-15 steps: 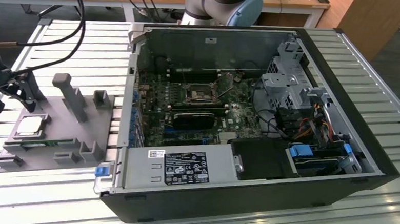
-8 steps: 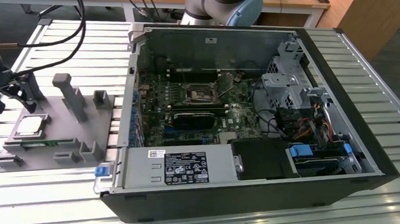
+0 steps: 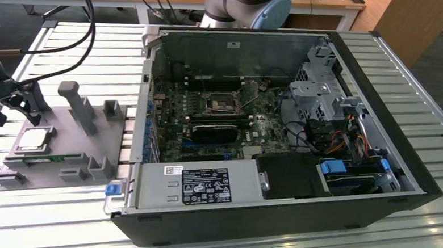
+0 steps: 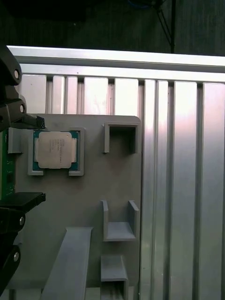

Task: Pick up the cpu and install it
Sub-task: 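Pick up the cpu and move it towards the insertion slot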

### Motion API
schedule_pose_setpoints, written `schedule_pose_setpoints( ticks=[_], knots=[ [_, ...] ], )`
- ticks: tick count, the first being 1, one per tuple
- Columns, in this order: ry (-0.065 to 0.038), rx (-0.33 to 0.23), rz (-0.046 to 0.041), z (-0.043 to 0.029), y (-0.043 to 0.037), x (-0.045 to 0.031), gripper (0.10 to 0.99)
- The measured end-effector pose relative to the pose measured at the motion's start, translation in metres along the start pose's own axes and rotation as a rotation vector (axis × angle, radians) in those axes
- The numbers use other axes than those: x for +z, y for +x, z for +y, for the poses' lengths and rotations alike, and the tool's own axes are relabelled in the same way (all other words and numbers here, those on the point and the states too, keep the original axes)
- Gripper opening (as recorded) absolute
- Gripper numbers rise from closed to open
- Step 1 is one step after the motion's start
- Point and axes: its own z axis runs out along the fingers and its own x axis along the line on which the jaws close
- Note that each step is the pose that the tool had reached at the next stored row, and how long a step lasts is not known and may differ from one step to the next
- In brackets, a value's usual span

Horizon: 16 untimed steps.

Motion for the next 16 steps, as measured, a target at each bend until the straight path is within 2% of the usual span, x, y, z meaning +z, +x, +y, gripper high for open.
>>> schedule_pose_setpoints(
  ticks=[16],
  knots=[
    [0.0, 0.0, 0.0016, -0.0006, 0.0, 0.0096, 0.647]
  ],
)
